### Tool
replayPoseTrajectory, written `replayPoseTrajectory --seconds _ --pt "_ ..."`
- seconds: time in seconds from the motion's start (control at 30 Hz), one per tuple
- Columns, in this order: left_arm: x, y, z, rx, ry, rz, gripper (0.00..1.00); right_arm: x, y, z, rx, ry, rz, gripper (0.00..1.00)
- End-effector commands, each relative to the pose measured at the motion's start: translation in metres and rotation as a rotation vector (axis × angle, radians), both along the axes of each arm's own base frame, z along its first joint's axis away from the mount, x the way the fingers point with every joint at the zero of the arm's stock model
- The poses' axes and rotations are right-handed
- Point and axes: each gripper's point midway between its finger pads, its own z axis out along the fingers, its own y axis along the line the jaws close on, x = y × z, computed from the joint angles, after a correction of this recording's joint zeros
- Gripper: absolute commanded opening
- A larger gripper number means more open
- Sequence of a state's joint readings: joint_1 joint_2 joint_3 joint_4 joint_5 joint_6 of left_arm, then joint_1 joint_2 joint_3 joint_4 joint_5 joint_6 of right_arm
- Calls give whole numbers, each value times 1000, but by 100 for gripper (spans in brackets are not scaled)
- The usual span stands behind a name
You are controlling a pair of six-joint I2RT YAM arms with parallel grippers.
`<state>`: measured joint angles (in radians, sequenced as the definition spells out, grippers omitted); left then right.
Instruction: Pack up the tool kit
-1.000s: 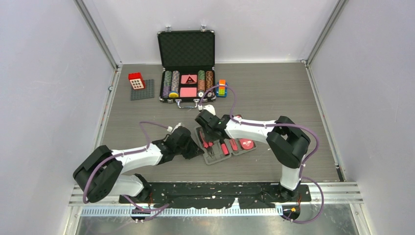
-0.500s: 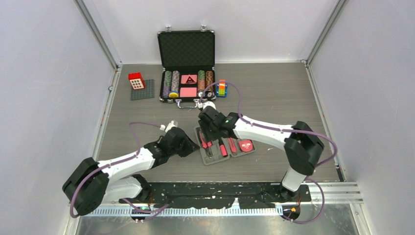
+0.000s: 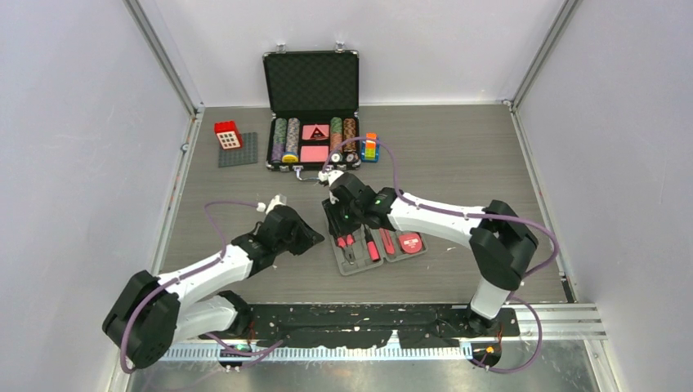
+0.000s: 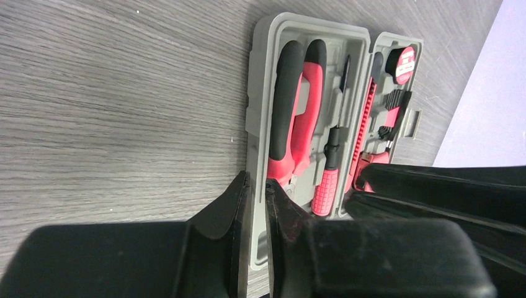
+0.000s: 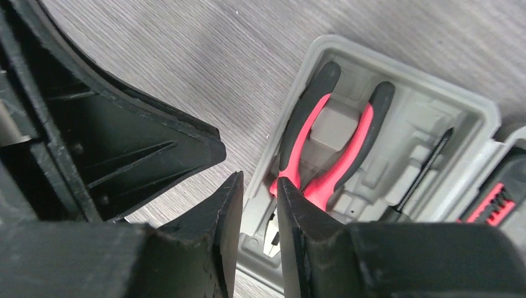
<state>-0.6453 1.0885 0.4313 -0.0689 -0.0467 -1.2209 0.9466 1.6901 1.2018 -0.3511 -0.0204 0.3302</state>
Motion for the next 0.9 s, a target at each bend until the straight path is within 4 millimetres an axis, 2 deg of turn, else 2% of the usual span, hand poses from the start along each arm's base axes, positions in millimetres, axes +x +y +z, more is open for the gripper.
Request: replayPoseTrajectory --seconds 0.0,0.13,0.3,0.47,0.87 --pt "10 -12 7 -23 -25 -41 13 2 13 -9 47 38 9 31" --pt "10 -23 3 -36 9 -87 12 9 6 -24 37 63 -39 26" --pt "13 -33 2 -64 18 -113 12 16 -3 -31 20 69 -71 24" --pt "15 -38 0 -70 28 -128 12 19 -3 -38 19 84 -64 22" --pt "12 -41 -13 -52 73 -147 9 10 6 -45 37 131 -12 20"
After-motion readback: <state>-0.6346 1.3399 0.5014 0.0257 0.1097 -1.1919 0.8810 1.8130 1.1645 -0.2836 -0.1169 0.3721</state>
